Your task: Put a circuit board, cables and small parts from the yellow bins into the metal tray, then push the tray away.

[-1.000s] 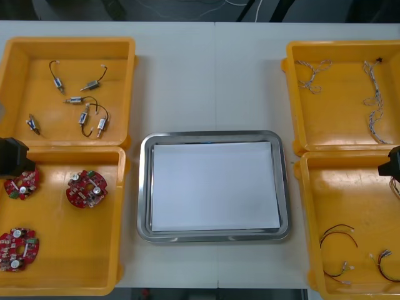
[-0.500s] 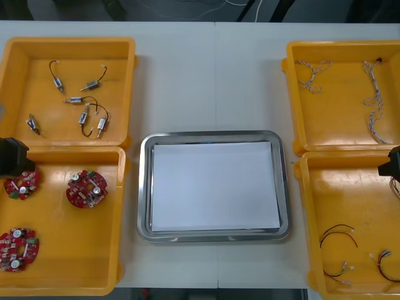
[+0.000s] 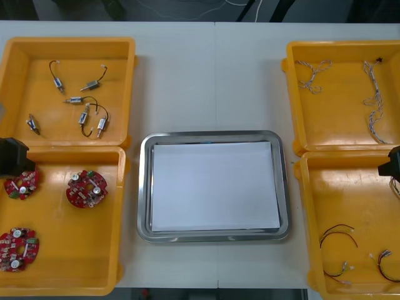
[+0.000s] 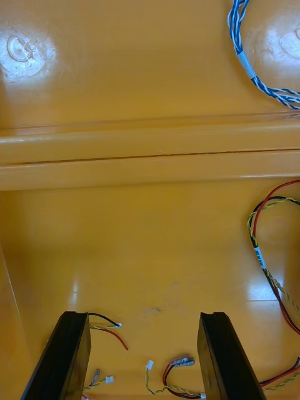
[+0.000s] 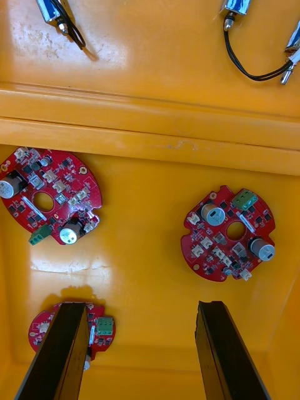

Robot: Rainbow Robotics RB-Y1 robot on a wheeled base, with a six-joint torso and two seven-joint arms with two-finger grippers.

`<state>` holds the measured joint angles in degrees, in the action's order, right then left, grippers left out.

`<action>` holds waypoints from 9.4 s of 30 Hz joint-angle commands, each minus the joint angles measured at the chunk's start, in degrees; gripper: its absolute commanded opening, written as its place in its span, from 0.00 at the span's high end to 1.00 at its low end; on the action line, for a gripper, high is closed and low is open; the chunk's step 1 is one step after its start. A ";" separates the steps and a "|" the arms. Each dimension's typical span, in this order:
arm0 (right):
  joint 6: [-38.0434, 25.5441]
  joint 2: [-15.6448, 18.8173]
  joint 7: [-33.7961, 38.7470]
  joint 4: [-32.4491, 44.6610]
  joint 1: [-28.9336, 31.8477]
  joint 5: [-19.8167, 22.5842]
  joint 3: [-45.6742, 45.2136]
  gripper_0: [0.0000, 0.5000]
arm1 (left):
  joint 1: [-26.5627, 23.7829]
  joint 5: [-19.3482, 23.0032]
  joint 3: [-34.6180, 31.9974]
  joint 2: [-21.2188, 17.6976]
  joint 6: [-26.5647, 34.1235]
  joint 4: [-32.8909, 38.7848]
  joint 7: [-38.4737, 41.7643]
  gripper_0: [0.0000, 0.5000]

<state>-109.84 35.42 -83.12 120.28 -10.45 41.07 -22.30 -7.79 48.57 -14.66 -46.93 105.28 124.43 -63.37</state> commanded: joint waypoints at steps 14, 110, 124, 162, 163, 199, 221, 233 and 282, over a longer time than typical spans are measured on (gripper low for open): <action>-0.16 2.11 2.61 0.75 0.78 0.41 -1.52 0.00 | 0.94 0.30 -1.78 -2.55 -0.51 1.52 -2.37 0.00; 11.75 -2.20 8.94 3.91 21.09 0.50 -6.26 0.00 | 12.98 -2.43 -6.00 -0.18 -3.41 9.60 9.58 0.00; 19.66 -4.05 12.11 3.74 27.24 -0.82 -2.66 0.00 | 12.63 -6.38 -5.82 2.64 1.07 13.47 24.17 0.00; 28.62 -7.03 18.96 -3.03 31.72 -4.78 4.37 0.00 | 17.72 -14.47 -8.19 17.05 -3.32 14.08 46.41 0.00; 28.71 -7.03 19.05 -3.03 31.72 -4.86 4.37 0.00 | 17.99 -14.47 -8.19 17.14 -3.50 14.08 46.50 0.00; 34.78 -7.91 20.81 -4.79 33.83 -6.80 6.83 0.00 | 19.92 -17.19 -6.17 21.53 -7.54 6.35 51.42 0.00; 37.15 -7.74 19.66 -3.21 32.51 -7.15 4.99 1.00 | 23.70 -19.39 -4.50 22.50 -13.34 1.52 50.54 0.00; 27.39 -7.03 19.93 1.72 26.62 -7.32 1.91 1.00 | 24.84 -19.74 -2.75 22.50 -18.88 -1.74 49.31 0.00; 14.91 -10.90 24.23 1.80 9.75 -11.19 4.64 1.00 | 26.43 -20.71 -0.37 22.85 -23.01 -4.90 47.46 0.00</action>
<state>-94.48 24.91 -61.72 120.16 0.32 30.46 -18.42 18.32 28.68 -16.26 -24.92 82.92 119.75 -14.57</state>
